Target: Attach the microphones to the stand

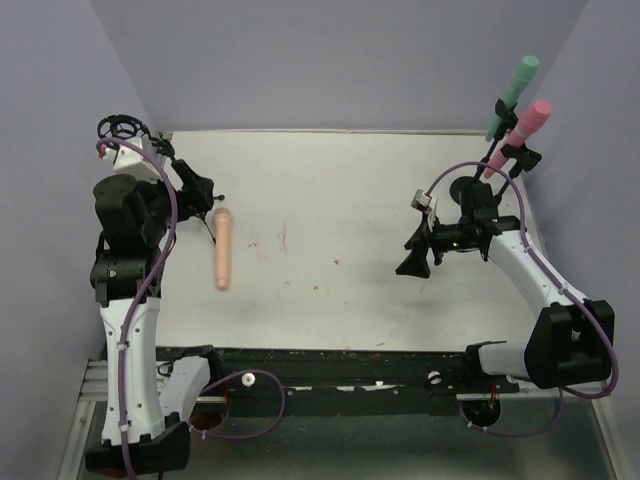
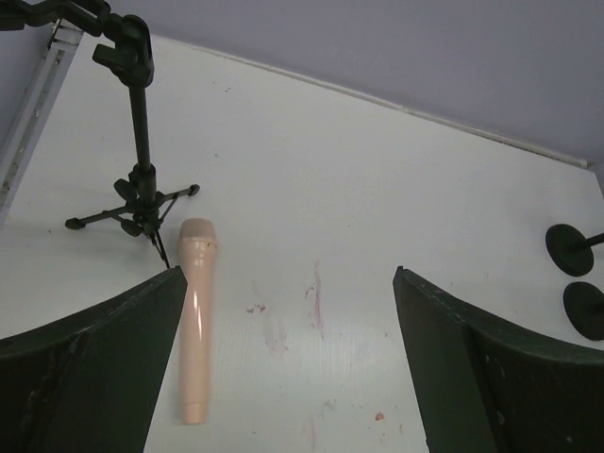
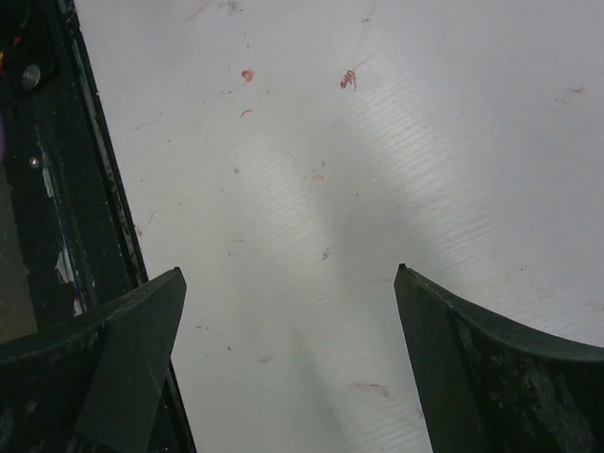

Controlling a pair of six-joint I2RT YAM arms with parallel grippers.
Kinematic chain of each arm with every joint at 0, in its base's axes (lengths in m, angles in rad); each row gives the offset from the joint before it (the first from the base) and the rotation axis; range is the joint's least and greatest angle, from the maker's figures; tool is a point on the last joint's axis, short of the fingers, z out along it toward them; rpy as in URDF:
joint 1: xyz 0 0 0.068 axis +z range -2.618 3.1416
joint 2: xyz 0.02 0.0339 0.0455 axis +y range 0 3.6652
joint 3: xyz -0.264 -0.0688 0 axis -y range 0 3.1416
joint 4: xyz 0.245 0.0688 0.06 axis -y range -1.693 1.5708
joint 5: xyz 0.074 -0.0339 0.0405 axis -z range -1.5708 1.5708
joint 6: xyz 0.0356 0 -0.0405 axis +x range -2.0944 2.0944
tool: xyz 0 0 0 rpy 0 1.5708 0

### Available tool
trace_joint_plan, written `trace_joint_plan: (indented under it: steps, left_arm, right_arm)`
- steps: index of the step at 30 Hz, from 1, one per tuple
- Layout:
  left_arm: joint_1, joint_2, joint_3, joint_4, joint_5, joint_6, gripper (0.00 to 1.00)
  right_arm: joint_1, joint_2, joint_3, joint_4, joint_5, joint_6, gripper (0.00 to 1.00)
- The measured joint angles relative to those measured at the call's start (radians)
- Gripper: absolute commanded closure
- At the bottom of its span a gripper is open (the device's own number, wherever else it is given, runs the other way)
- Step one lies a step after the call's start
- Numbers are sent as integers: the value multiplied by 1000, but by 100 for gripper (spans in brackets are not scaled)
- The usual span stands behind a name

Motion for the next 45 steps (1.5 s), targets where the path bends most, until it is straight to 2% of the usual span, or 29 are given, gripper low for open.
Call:
trace_joint_plan:
  steps: [5, 11, 17, 21, 24, 29, 34, 36, 38, 41, 43, 45]
  left_arm:
    - [47, 109, 76, -8, 44, -23, 1]
    - [135, 138, 10, 42, 133, -63, 5]
    - [154, 147, -240, 320, 128, 37, 11]
    - [156, 221, -369, 552, 102, 119, 14]
    - [156, 278, -409, 701, 83, 159, 16]
    - [157, 364, -422, 916, 38, 220, 28]
    - [157, 448, -421, 1039, 31, 251, 37]
    - [157, 472, -421, 1069, 32, 257, 41]
    - [157, 497, -413, 1088, 34, 263, 53]
    - [157, 533, -385, 1099, 47, 273, 84]
    - [157, 555, -360, 1101, 63, 282, 97]
    - [158, 570, -341, 1098, 79, 288, 100]
  right_arm:
    - [0, -10, 0, 14, 11, 16, 0]
    - [0, -25, 0, 16, 12, 22, 0]
    - [0, -28, 0, 16, 11, 21, 0]
    - [0, -28, 0, 16, 11, 21, 0]
    - [0, -28, 0, 16, 12, 21, 0]
    - [0, -23, 0, 15, 11, 21, 0]
    - [0, -3, 0, 15, 12, 19, 0]
    - [0, 3, 0, 15, 12, 18, 0]
    - [0, 9, 0, 15, 12, 16, 0]
    - [0, 17, 0, 14, 12, 13, 0]
    - [0, 22, 0, 14, 12, 11, 0]
    - [0, 29, 0, 14, 14, 10, 0]
